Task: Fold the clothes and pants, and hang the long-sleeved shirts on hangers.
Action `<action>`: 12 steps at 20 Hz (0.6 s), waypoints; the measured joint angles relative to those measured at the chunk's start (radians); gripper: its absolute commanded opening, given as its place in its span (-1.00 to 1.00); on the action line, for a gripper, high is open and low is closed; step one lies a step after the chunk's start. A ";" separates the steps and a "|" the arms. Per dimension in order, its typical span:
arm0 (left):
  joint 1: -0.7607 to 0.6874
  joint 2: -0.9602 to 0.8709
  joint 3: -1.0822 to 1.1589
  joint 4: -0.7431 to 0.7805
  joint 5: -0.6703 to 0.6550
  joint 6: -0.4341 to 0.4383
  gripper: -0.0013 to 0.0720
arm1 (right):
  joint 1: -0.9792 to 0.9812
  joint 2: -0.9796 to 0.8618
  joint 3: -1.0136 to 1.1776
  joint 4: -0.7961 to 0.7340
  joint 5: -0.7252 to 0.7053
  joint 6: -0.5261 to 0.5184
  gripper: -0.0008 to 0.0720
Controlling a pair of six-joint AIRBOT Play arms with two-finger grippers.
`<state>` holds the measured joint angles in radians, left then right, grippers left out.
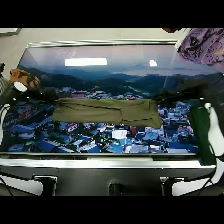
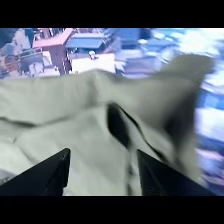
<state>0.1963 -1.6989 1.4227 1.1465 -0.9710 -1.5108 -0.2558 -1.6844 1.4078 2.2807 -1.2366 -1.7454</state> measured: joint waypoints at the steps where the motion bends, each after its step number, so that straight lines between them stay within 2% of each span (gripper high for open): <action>1: 0.008 0.007 0.021 0.008 -0.028 0.000 -0.08 | -0.040 0.014 0.003 -0.008 -0.031 -0.011 0.67; 6: 0.037 0.045 0.077 0.045 -0.117 0.000 -0.08 | -0.179 0.012 -0.030 0.007 -0.118 -0.089 0.71; 12: 0.044 0.056 0.090 0.057 -0.154 0.000 -0.08 | -0.189 -0.085 -0.074 0.082 -0.136 -0.164 0.71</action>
<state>0.2401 -1.6424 1.5124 1.2034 -1.1248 -1.5108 -0.4450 -1.7699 1.3342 2.3627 -1.3724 -1.9099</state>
